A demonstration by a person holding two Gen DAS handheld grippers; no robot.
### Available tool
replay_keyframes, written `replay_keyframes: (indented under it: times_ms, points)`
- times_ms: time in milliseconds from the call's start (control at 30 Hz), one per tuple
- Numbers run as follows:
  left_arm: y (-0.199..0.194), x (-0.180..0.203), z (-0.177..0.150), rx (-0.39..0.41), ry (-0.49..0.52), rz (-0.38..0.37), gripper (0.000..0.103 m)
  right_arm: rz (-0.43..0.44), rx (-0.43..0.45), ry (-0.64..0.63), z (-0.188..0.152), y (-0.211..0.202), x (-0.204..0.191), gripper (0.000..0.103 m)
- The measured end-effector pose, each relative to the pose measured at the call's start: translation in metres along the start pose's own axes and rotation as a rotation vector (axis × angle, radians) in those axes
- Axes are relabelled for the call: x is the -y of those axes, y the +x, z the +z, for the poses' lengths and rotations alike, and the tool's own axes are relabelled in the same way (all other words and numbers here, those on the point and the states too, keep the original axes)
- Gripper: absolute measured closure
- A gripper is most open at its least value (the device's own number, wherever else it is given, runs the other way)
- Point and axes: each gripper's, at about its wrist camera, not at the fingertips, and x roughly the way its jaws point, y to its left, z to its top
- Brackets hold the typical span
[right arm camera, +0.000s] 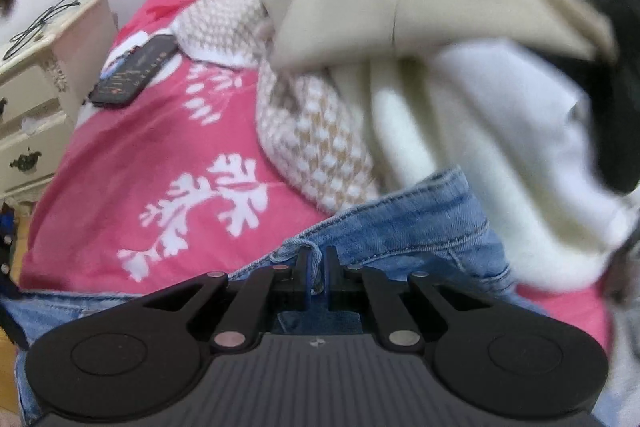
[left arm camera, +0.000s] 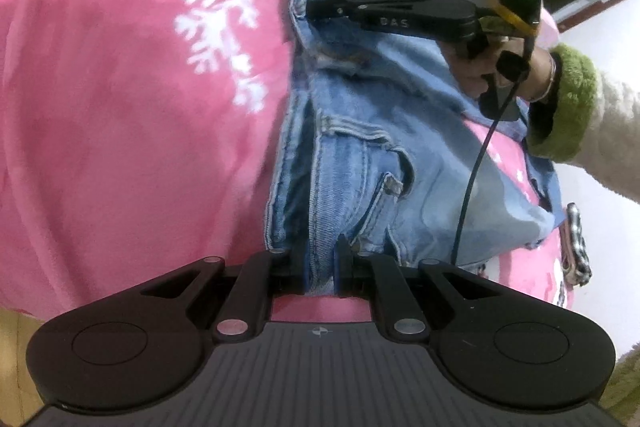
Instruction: Fold clothes
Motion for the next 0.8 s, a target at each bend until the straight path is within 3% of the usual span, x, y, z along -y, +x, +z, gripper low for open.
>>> replay_keyframes:
  times_ms: [200, 267, 300, 333, 400, 500, 633, 800]
  points:
    - [0.007, -0.016, 0.007, -0.049, -0.116, -0.04, 0.089, 0.001, -0.017, 0.054, 0.0, 0.001, 0.003, 0.092]
    - [0.006, -0.012, 0.008, -0.06, -0.116, -0.029, 0.089, 0.016, -0.034, 0.096, 0.0, -0.01, 0.008, 0.075]
    - [0.005, -0.009, 0.009, -0.064, -0.112, -0.019, 0.089, 0.027, -0.028, 0.129, -0.002, -0.017, 0.012, 0.056]
    - [0.004, -0.006, 0.009, -0.069, -0.109, -0.01, 0.088, 0.04, -0.014, 0.163, -0.004, -0.026, 0.016, 0.049]
    - [0.003, -0.004, 0.009, -0.075, -0.125, 0.004, 0.087, 0.054, 0.012, 0.23, -0.01, -0.046, 0.023, 0.043]
    - [0.002, -0.007, 0.009, -0.084, -0.148, 0.017, 0.086, 0.062, 0.054, 0.327, -0.021, -0.08, 0.034, 0.043]
    - [-0.008, -0.011, 0.014, -0.079, -0.216, 0.04, 0.074, 0.03, 0.135, 0.523, -0.052, -0.157, 0.055, 0.041]
    - [-0.028, -0.023, 0.023, -0.02, -0.339, 0.063, 0.07, -0.065, 0.168, 0.861, -0.144, -0.268, 0.066, 0.039]
